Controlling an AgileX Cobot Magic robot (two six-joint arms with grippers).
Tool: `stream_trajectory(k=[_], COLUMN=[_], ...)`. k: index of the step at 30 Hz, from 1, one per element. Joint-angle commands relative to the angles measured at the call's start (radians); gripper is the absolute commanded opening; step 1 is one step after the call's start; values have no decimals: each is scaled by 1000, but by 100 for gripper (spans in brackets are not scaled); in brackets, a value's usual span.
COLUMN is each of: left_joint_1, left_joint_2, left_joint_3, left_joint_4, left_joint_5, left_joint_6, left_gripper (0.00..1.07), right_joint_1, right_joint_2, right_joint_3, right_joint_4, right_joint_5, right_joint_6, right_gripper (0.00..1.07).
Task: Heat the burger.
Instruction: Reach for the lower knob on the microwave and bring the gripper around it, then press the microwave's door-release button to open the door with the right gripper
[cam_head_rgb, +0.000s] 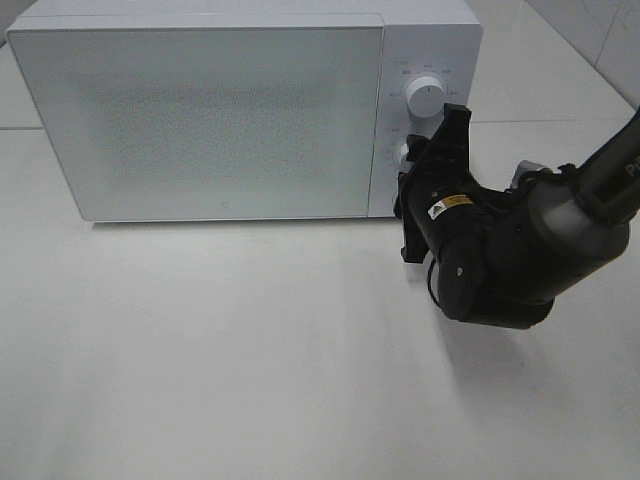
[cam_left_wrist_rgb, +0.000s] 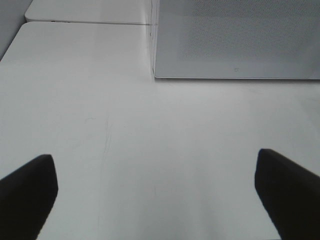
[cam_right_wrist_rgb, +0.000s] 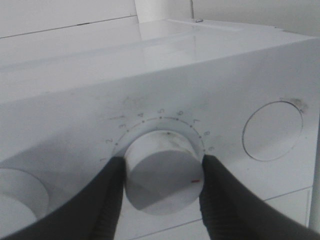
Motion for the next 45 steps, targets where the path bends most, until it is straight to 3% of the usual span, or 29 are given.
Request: stream_trajectory(k=[1, 11, 23, 33, 38, 45], left_joint_1=[0, 0, 0, 0, 0, 0], left_joint_2=[-25, -25, -25, -25, -25, -25], left_joint_3=[2, 2, 2, 2, 2, 2], left_joint_4=[-8, -8, -8, -8, -8, -8], left_joint_5=[-10, -10, -10, -10, -10, -10], left_joint_6=[-5, -5, -5, -5, -5, -5], left_gripper=[100, 100, 100, 100, 100, 100], right_joint_1=[-9, -9, -9, -9, -9, -8], right_joint_2=[-7, -7, -7, -8, -9, -9], right_joint_3=[-37, -37, -37, -24, 10, 10], right_joint_4=[-40, -28, 5, 73, 103, 42], right_joint_5=[-151, -151, -151, -150, -151, -150], right_joint_6=[-2, -2, -70, -134, -148, -159], right_gripper=[2, 9, 36, 46, 66, 72])
